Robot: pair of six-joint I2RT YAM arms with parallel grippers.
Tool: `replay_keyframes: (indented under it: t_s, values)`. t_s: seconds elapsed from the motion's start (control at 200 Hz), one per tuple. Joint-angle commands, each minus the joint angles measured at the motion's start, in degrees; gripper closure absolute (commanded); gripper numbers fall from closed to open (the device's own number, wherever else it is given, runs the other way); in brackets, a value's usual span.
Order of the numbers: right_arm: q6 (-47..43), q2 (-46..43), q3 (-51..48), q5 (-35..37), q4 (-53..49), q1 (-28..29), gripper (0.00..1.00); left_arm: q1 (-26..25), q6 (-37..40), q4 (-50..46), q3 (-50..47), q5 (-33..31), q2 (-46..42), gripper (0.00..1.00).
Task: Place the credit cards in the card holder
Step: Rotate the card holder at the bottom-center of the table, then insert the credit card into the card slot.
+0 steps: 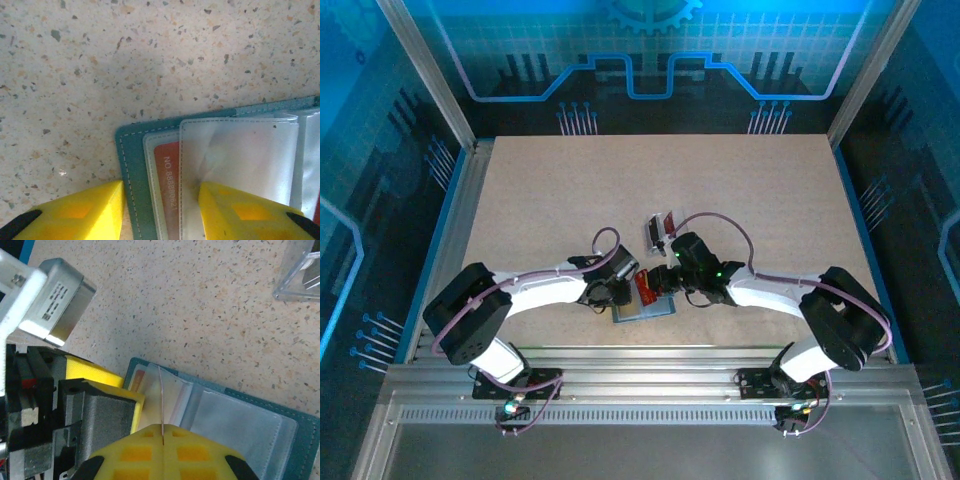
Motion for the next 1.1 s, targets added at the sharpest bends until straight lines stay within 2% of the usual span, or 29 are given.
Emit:
replay_keyframes:
  t_s: [0.0,0.59,0.63,0.725,0.911,1.091]
  values:
    - [1.82,0.75,0.66,-0.2,2.49,-0.64,1.0,-1.39,-1.65,-1.73,-2.45,0.2,-0.2,0.57]
    - [2.84,2.01,0.68,0.04,2.72,-1.75,1.0,-2.58,-3.34,-0.53,-4.86,1.08,-4.67,0.62]
    - [2.85,2.24,0.69,-0.22,2.78,-1.76,1.0,-2.59,-3.41,-0.51,-4.87,1.23,-5.03,0.61]
    - [2.65,2.64,0.77,-0.67,2.81,-1.93,1.0,-2.6,-3.74,-0.58,-4.91,1.49,-6.03,0.51]
    - [2.25,2.73,1.01,-1.55,2.41,-1.97,1.0,-2.6,-4.76,-1.23,-5.16,1.42,-8.82,0.48]
    - [1.9,2.9,1.35,-2.02,1.91,-2.17,1.0,-2.4,-3.91,-2.24,-3.23,0.74,-7.9,0.47]
